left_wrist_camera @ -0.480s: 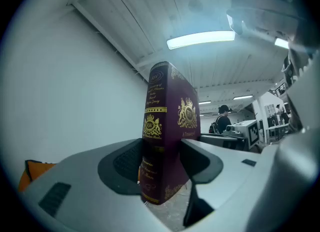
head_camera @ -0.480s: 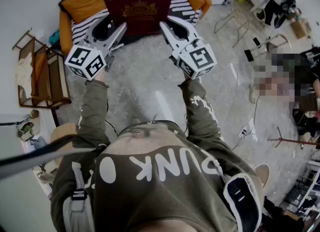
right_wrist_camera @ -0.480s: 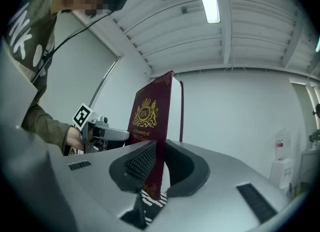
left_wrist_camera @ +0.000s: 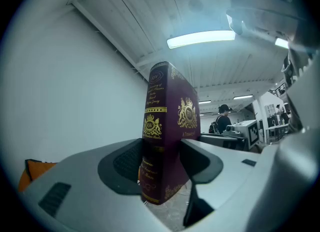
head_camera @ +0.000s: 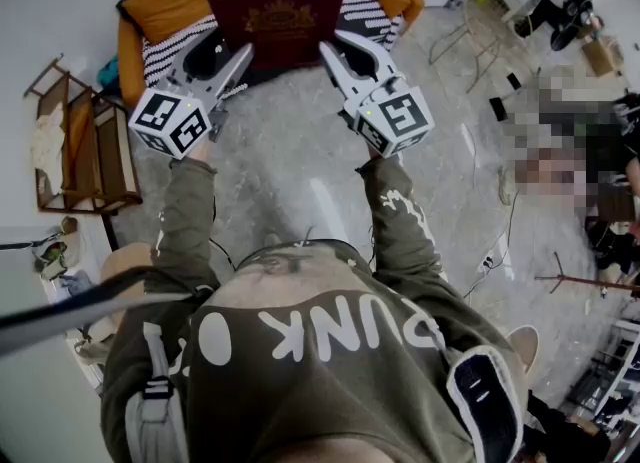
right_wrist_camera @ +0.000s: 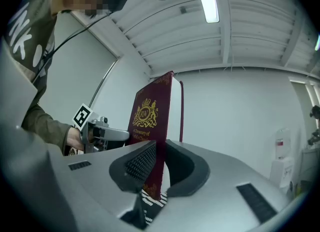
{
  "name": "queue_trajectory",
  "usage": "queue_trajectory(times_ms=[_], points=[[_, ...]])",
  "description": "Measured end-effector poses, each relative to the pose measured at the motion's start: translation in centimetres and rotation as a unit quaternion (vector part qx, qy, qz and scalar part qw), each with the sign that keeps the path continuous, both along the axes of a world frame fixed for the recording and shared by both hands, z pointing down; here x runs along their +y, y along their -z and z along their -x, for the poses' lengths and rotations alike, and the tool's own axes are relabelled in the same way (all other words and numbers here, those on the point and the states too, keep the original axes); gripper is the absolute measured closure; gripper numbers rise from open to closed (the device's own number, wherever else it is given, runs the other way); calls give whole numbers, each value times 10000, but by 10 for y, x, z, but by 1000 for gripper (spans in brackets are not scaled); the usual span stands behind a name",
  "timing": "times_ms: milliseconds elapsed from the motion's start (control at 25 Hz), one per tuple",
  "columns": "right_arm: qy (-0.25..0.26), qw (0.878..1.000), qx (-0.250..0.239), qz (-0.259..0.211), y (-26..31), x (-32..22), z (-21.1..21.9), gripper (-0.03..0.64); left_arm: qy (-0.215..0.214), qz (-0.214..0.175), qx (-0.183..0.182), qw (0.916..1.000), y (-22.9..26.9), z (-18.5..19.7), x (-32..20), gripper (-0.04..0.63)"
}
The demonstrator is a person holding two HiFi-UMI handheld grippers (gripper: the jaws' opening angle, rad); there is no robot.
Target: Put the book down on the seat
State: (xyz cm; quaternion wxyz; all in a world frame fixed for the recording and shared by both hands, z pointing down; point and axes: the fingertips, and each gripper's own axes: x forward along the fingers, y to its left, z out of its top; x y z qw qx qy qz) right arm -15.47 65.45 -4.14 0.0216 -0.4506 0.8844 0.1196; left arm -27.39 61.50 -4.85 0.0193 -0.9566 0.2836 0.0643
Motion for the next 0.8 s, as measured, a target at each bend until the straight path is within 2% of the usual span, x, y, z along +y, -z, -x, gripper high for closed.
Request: queue_trajectory(times_ms=[400,800], points=[[28,10000,-28,7,-3,-9,-16,552,1,-21,-81,10000,-3,-16,-9,373],[111,9999,-32,-85,7,-8,-71,552,54,-109,-148,9998,8,-71,-7,373]])
